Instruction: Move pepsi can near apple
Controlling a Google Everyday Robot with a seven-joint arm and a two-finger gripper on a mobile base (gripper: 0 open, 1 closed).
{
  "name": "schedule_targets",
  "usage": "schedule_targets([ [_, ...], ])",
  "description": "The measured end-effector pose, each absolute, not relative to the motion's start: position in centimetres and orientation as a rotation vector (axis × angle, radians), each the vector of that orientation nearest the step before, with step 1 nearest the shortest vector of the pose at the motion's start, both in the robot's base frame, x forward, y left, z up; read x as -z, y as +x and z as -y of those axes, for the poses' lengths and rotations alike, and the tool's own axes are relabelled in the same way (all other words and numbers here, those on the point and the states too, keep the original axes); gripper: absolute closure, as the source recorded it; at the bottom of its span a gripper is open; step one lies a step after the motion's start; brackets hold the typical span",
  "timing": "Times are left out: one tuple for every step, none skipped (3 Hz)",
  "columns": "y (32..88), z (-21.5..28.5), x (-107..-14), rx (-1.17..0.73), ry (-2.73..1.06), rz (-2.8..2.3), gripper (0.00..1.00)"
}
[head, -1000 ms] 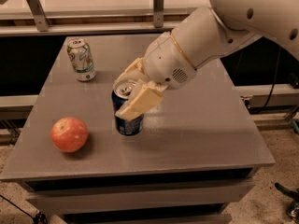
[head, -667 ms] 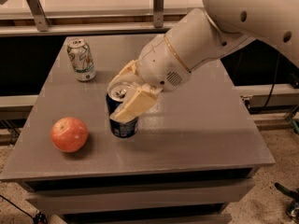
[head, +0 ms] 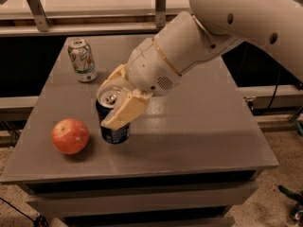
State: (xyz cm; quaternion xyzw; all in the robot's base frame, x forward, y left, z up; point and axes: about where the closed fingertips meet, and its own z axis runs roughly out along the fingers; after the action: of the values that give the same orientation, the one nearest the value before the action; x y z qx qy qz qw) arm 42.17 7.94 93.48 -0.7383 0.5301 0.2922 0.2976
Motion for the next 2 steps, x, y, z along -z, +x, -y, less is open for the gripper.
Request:
schedule_targets([
  [41.90, -8.75, -93.44, -0.786, -1.987, -1.375, 1.00],
  [41.66, -9.47, -93.42, -0.786, -2.008, -1.351, 0.82],
])
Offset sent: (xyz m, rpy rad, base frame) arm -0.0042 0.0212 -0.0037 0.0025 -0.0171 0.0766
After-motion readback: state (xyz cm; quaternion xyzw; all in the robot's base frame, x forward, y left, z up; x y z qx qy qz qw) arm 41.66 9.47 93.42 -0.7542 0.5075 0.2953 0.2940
